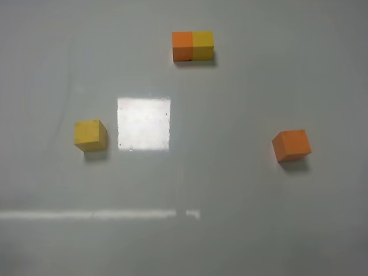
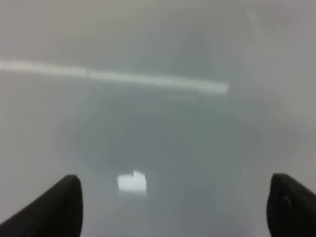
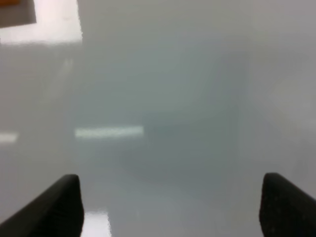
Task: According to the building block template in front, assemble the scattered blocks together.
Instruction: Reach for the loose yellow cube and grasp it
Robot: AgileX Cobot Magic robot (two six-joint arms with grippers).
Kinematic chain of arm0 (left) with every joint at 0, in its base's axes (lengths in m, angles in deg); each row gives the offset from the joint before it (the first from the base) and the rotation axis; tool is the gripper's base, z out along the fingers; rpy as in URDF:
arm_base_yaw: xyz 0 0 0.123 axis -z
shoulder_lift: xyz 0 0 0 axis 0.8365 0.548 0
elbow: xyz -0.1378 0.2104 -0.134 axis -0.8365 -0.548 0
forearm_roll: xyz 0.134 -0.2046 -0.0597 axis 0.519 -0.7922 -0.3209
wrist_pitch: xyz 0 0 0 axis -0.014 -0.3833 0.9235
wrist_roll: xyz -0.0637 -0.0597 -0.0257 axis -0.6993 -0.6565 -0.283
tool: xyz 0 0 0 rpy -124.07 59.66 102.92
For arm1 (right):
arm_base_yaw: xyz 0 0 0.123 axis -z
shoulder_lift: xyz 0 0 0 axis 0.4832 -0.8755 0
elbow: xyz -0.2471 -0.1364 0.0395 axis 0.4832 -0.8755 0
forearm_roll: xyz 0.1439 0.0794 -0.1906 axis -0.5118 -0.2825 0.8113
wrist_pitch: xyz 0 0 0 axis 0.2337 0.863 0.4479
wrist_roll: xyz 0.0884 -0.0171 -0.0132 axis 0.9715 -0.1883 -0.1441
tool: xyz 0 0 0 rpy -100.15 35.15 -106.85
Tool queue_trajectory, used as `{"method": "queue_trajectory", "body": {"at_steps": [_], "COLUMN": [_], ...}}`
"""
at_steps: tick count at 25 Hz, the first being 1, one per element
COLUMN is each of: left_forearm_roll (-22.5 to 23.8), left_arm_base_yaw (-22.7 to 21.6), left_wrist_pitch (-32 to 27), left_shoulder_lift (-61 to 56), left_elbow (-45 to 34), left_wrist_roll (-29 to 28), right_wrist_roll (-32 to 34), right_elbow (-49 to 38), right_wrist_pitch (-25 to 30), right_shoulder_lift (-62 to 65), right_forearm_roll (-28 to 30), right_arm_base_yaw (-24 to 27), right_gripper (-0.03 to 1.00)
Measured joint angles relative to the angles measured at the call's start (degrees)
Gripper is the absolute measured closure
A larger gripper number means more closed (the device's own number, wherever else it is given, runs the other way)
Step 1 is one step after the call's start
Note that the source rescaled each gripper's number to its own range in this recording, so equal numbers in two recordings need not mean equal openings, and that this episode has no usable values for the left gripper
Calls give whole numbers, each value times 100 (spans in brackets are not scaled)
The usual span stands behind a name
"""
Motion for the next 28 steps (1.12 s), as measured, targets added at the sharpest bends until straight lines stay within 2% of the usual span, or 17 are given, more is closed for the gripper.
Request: {"method": "queue_trajectory", "body": {"at_steps": [20,25,28], "left_forearm_roll": [0,0,0], "left_arm_base_yaw": [0,0,0], "left_wrist_pitch": [0,0,0], "left_shoulder_lift": [0,0,0], "left_elbow": [0,0,0], "left_wrist_roll": [0,0,0], "right_wrist_roll": [-66,-501,-1090], "right_elbow": [0,0,54], "right_wrist_pitch": [0,3,3], "right_shoulder_lift": [0,-119,-419], "right_forearm_roll": [-2,-269,-615], "right_arm_base_yaw": [0,0,0], "right_gripper": [31,31,31]}}
